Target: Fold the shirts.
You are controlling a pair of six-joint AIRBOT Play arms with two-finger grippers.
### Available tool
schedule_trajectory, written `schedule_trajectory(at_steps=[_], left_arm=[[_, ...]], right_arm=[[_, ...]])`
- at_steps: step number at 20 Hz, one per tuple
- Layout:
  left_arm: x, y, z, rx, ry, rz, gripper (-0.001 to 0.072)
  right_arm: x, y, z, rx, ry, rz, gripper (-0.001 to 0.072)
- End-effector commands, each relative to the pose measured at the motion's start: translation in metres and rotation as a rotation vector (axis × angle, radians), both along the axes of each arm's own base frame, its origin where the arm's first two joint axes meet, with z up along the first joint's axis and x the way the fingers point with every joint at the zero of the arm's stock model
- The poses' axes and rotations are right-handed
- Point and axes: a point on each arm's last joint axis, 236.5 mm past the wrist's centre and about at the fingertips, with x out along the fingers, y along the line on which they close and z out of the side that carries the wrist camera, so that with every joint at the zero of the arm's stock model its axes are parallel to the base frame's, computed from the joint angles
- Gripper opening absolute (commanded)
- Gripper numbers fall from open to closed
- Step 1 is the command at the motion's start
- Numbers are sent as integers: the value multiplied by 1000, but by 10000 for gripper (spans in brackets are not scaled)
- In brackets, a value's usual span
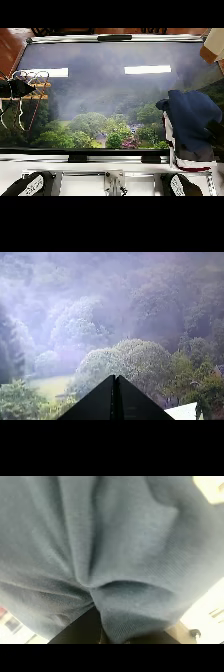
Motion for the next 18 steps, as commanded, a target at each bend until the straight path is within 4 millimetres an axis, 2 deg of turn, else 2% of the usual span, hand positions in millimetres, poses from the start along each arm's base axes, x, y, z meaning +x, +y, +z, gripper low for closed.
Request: schedule_trajectory(at_steps=[1,2,3,5,6,7,8,9,10,11,12,13,14,15,16,17,18], left_arm=[[1,0,0,0,-1,0,30],[0,0,0,0,-1,0,31],[0,0,0,0,2,-2,30],[-2,-1,-2,2,10,-11,30],[-3,-1,-2,15,5,-30,28],[-3,-1,-2,17,3,-31,28],[-3,0,-3,26,5,-29,27],[-4,5,-8,67,15,-28,27],[-6,14,-16,138,39,-17,27],[-8,26,-26,226,80,14,27],[-9,34,-36,313,118,38,26],[-9,39,-44,396,146,53,27],[-7,35,-49,448,160,52,29],[-4,21,-55,466,167,21,48],[-1,4,-62,457,174,-11,195],[0,-10,-70,442,196,-17,407],[-1,-22,-80,427,230,-14,588]], right_arm=[[-30,9,6,56,74,-53,248],[-28,13,8,81,46,-22,519],[-26,15,10,103,20,24,592],[-23,3,23,62,-15,30,592],[-21,-9,35,3,-36,33,592],[-10,-25,54,-84,-103,31,592],[10,-42,80,-179,-215,24,591],[43,-52,117,-261,-398,13,589],[78,-45,154,-293,-584,54,548],[112,-23,193,-295,-770,125,549],[136,6,218,-269,-897,198,548],[155,40,227,-226,-960,282,549],[165,74,216,-185,-934,377,549],[171,109,190,-157,-837,489,548],[172,140,160,-157,-715,597,549],[173,172,128,-175,-590,719,551],[175,207,98,-179,-495,840,551]])
